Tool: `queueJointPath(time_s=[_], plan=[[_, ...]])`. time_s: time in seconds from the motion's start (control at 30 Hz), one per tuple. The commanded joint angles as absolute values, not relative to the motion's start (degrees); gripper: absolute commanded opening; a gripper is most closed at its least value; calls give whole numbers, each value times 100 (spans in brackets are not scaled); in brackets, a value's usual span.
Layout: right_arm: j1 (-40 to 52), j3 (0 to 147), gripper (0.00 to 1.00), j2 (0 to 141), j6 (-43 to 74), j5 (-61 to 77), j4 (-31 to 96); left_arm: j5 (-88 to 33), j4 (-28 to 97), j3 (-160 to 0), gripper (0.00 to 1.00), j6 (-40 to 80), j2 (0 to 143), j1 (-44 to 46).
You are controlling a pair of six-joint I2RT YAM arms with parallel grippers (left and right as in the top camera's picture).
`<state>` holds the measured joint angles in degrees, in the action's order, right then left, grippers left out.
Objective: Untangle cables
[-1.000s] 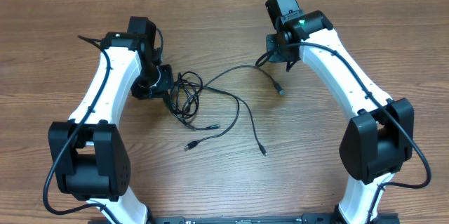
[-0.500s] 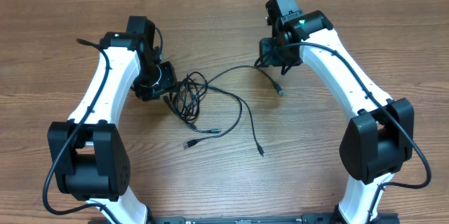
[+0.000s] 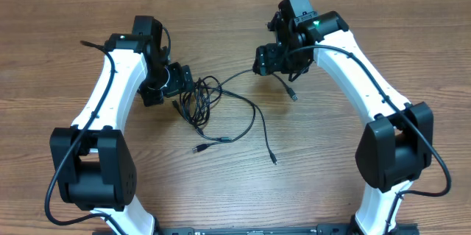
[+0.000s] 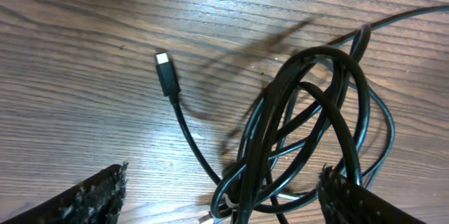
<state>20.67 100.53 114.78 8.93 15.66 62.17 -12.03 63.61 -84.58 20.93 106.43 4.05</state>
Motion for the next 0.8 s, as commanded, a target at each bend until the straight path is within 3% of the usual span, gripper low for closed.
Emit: queueJointPath(time_s=[0.0,0.13,0.77], plan=[[2060,10042,82,11620,714,2211,6176,-1354,6357,-8436,90,1922,10685,419],[2062,10042,83,11625,607,2429,6090,-1186,6300,-8436,100,1914,10685,403],[2211,10033,100,11961,589,2753,5725,-1321,5411,-8436,100,2657,10685,329]])
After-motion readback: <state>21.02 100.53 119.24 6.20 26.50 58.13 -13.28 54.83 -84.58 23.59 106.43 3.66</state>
